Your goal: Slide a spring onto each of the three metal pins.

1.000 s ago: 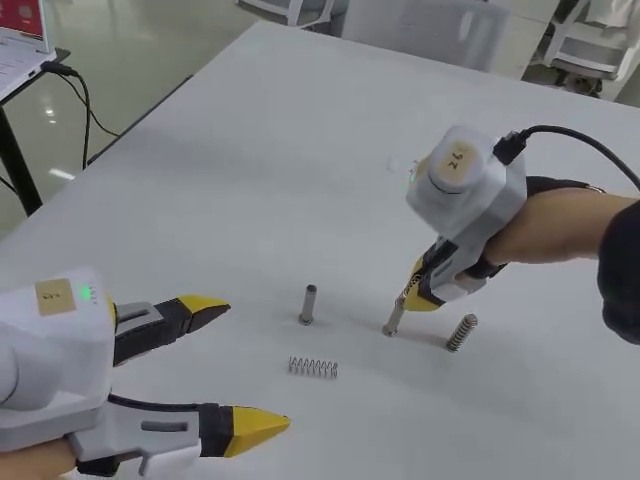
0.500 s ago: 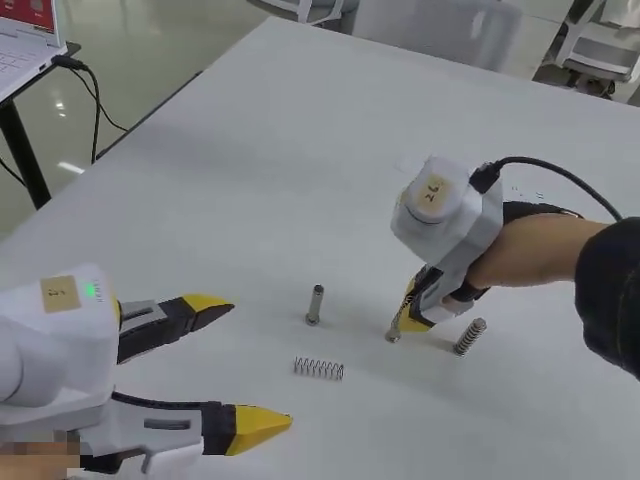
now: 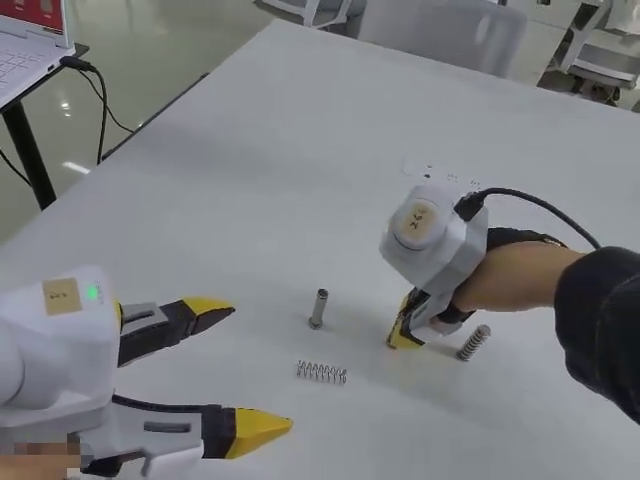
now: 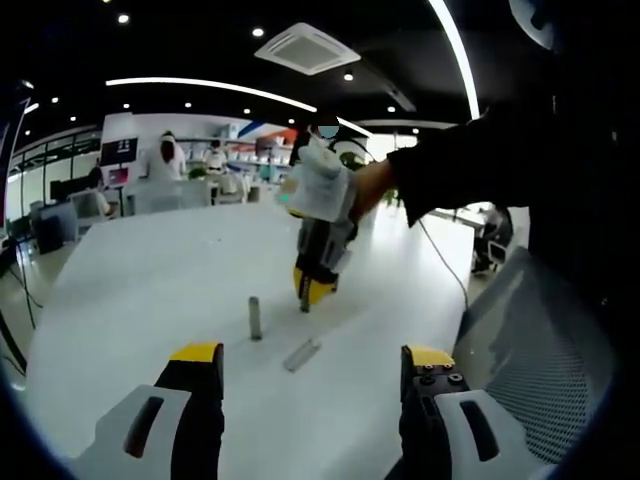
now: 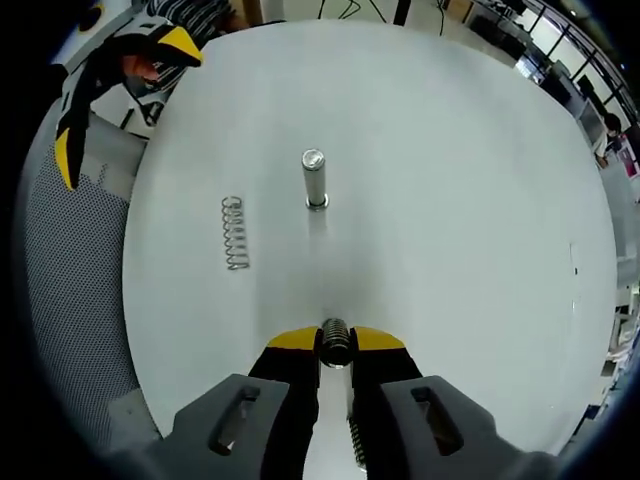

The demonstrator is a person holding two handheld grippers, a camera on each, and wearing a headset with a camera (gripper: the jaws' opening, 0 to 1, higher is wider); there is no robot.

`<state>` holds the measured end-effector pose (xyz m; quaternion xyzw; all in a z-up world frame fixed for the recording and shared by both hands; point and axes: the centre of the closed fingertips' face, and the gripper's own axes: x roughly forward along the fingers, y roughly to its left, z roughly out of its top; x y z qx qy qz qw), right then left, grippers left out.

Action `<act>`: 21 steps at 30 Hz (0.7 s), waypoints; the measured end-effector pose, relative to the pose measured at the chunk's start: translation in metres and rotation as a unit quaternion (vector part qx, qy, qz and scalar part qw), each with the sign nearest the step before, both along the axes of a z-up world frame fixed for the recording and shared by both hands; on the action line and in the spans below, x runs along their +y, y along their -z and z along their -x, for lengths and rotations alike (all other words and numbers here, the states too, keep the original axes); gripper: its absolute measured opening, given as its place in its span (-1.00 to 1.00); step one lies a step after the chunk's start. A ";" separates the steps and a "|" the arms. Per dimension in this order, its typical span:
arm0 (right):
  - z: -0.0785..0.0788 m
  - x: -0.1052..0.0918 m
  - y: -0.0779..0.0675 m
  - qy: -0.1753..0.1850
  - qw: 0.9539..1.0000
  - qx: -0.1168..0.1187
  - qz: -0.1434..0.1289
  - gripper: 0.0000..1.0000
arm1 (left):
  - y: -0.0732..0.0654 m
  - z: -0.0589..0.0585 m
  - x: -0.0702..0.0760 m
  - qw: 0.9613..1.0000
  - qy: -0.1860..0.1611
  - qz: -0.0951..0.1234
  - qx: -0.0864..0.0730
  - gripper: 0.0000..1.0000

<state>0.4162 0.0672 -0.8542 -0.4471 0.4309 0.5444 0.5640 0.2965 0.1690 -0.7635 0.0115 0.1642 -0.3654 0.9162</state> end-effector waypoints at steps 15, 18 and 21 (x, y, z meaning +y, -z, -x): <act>-0.001 0.001 -0.003 0.004 1.000 -0.010 -0.020 -0.52 | -0.005 -0.001 -0.004 1.000 0.007 -0.008 -0.005 0.35; -0.001 0.001 -0.006 0.008 1.000 -0.009 -0.026 -0.49 | -0.005 -0.001 -0.004 1.000 0.007 -0.009 -0.005 0.35; 0.001 -0.001 -0.010 0.011 0.999 -0.011 -0.028 -0.47 | -0.006 -0.001 -0.004 1.000 0.007 -0.009 -0.006 0.35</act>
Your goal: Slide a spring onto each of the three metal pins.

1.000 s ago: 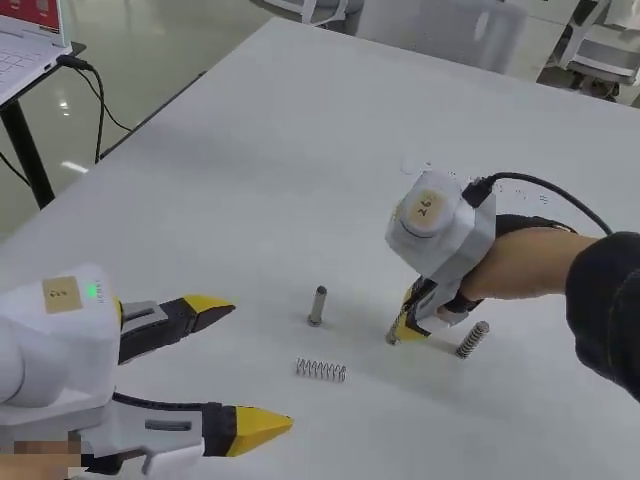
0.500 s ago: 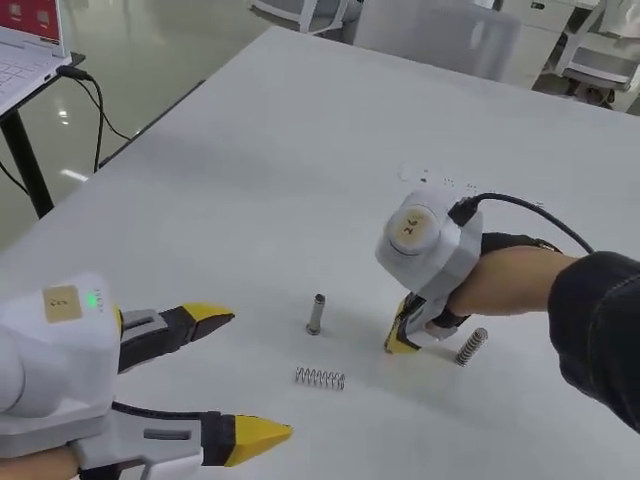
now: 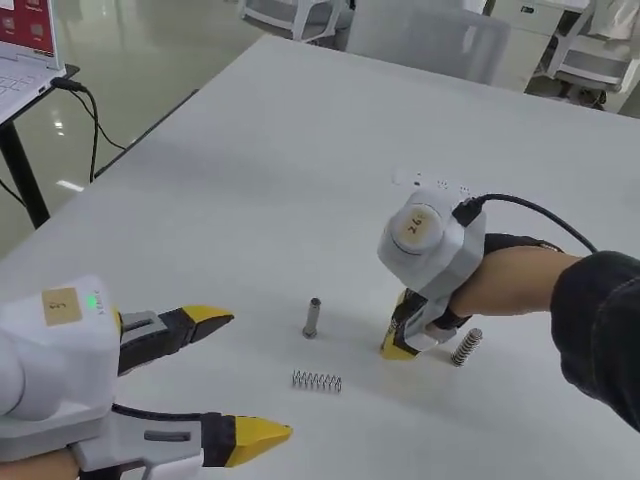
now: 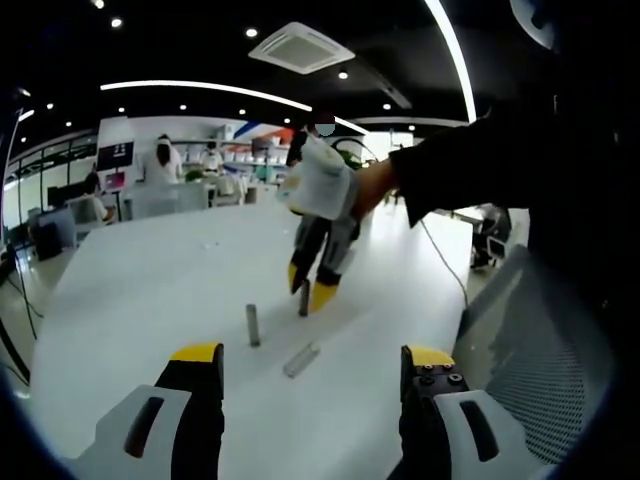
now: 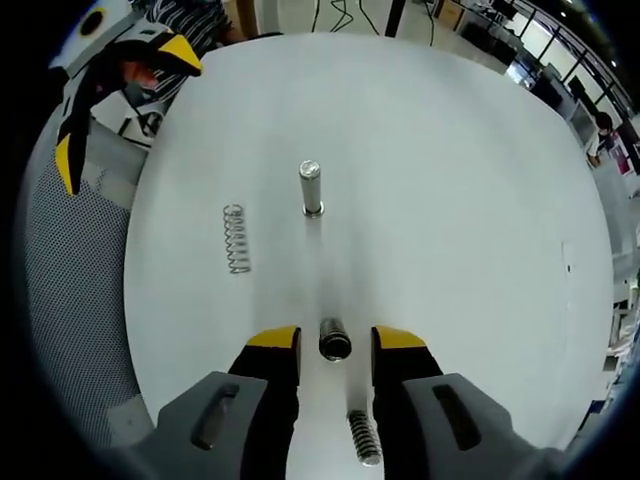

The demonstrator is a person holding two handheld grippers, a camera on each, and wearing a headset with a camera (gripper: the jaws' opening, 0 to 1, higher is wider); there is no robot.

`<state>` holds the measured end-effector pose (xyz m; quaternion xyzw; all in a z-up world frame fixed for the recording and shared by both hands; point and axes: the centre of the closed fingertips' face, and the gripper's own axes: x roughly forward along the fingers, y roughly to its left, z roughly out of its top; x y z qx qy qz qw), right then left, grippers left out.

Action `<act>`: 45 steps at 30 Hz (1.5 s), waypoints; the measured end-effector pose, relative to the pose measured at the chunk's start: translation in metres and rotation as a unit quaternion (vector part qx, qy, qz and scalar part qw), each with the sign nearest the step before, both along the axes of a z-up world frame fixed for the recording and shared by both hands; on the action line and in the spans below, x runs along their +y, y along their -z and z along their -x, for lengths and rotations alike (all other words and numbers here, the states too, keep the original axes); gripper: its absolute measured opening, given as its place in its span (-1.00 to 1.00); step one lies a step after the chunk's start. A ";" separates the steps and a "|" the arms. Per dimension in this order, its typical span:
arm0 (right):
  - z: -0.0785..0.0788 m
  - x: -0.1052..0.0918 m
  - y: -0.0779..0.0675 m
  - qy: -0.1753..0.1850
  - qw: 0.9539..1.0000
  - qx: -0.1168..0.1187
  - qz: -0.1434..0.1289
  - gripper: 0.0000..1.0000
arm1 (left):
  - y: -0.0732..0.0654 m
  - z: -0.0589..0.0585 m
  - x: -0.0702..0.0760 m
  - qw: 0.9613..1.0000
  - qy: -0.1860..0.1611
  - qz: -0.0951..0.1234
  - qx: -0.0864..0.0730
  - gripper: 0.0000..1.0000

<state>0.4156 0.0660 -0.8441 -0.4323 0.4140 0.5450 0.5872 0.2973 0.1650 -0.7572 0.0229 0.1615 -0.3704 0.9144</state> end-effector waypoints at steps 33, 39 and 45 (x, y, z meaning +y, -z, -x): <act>0.053 -0.008 -0.024 0.041 0.997 0.024 -0.066 -0.59 | 0.001 0.003 -0.002 1.000 0.013 -0.010 -0.003 0.30; 0.069 0.007 -0.019 0.019 0.997 0.034 -0.064 -0.63 | 0.001 0.005 -0.001 1.000 0.013 -0.011 -0.002 0.30; 0.076 0.025 -0.014 -0.001 0.997 0.036 -0.069 -0.65 | 0.002 0.007 -0.002 1.000 0.014 -0.011 -0.001 0.30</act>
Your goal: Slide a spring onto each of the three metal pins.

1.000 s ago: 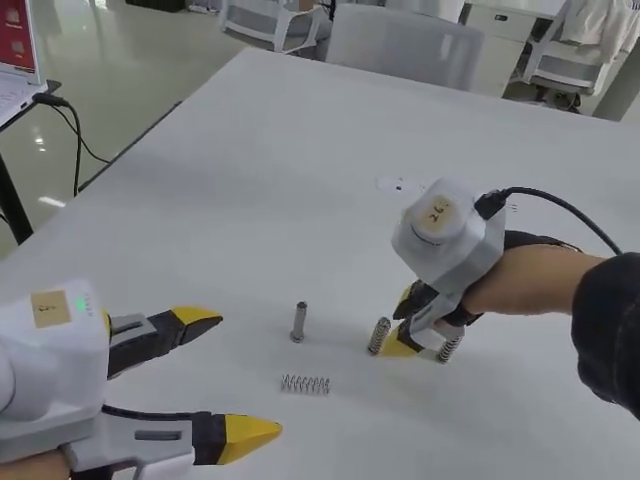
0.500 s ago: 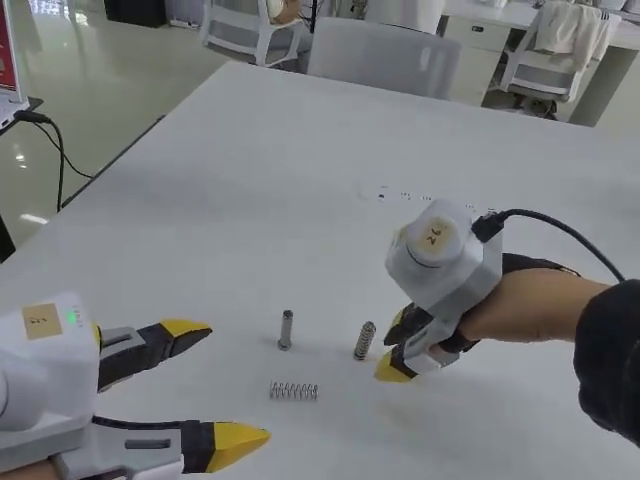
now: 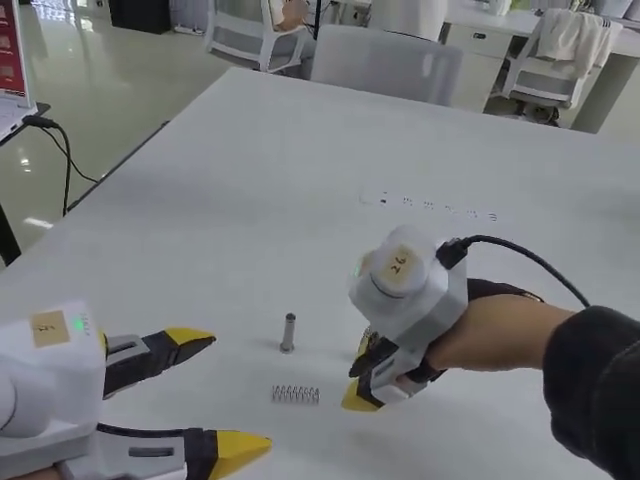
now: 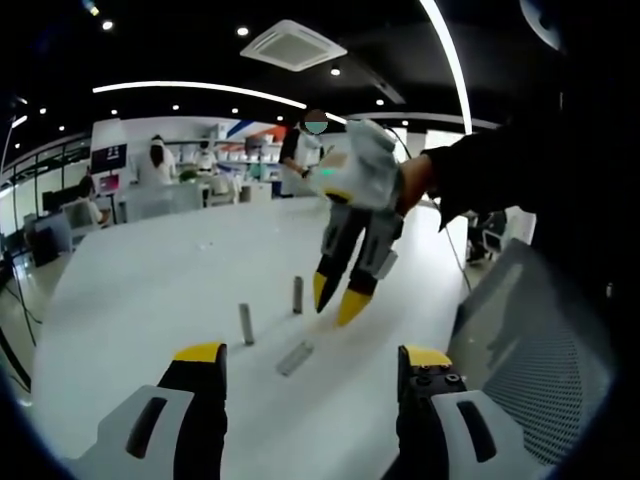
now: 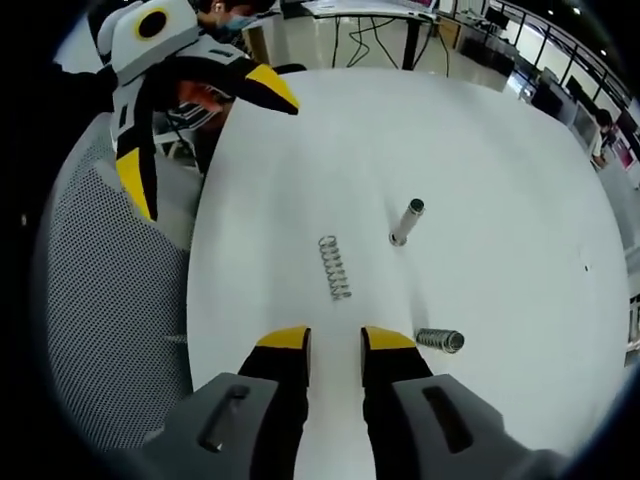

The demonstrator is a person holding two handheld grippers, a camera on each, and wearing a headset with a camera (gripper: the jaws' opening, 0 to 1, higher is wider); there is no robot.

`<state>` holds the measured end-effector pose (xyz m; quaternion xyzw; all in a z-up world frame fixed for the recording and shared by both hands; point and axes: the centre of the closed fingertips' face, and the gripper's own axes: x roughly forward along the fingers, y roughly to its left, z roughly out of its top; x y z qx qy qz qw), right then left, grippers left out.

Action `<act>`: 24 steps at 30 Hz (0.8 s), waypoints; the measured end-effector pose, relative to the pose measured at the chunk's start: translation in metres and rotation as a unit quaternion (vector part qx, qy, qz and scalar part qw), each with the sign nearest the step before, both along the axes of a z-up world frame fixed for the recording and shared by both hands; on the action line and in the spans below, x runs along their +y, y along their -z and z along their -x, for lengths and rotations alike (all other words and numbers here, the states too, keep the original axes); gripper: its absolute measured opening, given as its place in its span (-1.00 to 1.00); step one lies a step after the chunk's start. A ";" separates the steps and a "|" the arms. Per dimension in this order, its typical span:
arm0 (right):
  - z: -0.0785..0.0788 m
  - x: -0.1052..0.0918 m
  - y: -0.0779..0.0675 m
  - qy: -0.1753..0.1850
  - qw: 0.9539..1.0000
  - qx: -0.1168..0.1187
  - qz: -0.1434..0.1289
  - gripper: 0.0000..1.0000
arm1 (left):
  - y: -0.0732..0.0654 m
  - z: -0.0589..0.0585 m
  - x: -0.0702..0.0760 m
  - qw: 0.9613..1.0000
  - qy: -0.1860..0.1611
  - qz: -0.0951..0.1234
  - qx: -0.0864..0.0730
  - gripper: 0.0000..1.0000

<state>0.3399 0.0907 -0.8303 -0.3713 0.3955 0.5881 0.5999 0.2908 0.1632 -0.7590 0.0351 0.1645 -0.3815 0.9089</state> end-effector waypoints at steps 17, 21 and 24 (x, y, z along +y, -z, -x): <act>-0.005 0.025 0.025 -0.041 0.999 -0.002 0.019 -0.77 | 0.001 -0.003 0.004 1.000 -0.009 0.000 0.005 0.27; -0.003 0.026 0.031 -0.050 0.998 -0.002 0.024 -0.79 | 0.003 -0.002 0.004 1.000 -0.010 0.000 0.006 0.26; -0.003 0.026 0.035 -0.059 0.998 -0.005 0.031 -0.81 | 0.003 -0.001 0.004 1.000 -0.012 0.000 0.007 0.25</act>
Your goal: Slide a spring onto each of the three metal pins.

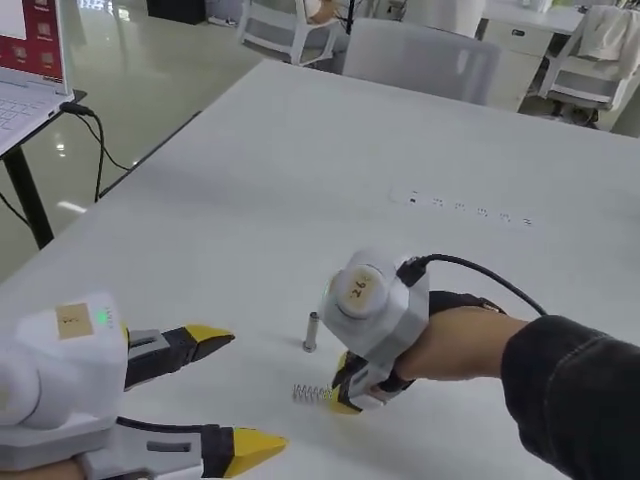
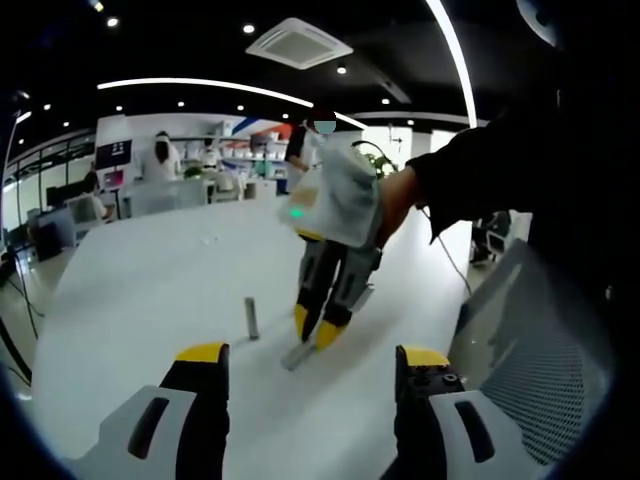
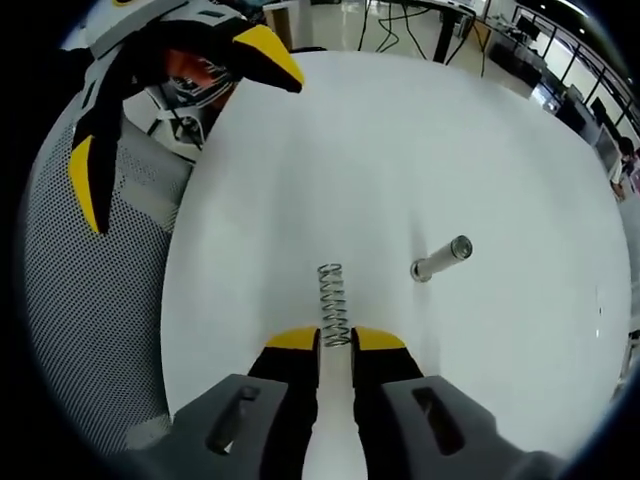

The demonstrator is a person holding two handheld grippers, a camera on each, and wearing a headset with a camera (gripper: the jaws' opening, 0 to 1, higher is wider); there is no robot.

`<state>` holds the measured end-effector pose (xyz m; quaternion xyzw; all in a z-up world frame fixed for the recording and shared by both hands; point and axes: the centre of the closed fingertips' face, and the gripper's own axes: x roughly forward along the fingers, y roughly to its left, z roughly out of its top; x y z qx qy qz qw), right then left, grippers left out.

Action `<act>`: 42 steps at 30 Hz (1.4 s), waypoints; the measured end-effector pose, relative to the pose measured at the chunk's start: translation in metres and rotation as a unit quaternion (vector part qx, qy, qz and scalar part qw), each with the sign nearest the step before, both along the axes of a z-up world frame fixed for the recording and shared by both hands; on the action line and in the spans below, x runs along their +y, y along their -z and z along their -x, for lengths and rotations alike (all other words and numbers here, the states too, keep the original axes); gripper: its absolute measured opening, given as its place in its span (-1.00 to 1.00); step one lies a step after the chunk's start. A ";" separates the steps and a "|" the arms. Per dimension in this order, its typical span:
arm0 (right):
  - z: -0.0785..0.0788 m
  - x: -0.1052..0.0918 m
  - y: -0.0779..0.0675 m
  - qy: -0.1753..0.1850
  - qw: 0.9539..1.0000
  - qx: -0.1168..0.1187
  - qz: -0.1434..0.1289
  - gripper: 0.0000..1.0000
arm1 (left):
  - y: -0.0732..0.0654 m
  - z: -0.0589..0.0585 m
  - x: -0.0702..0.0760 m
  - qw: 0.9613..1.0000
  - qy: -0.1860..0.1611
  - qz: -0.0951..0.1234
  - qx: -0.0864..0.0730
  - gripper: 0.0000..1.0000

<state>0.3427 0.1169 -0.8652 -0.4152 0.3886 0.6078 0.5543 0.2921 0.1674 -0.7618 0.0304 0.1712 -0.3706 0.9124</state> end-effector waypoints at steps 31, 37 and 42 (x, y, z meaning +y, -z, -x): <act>0.058 -0.008 -0.090 -0.081 0.996 0.009 -0.030 -0.84 | -0.008 0.011 -0.040 0.994 0.105 -0.012 -0.026 -0.56; 0.065 -0.006 -0.093 -0.094 0.995 0.008 -0.030 -0.84 | -0.007 0.016 -0.045 0.991 0.126 -0.020 -0.030 -0.78; 0.070 -0.009 -0.093 -0.109 0.994 0.010 -0.027 -0.84 | -0.006 0.017 -0.045 0.990 0.133 -0.026 -0.031 -0.90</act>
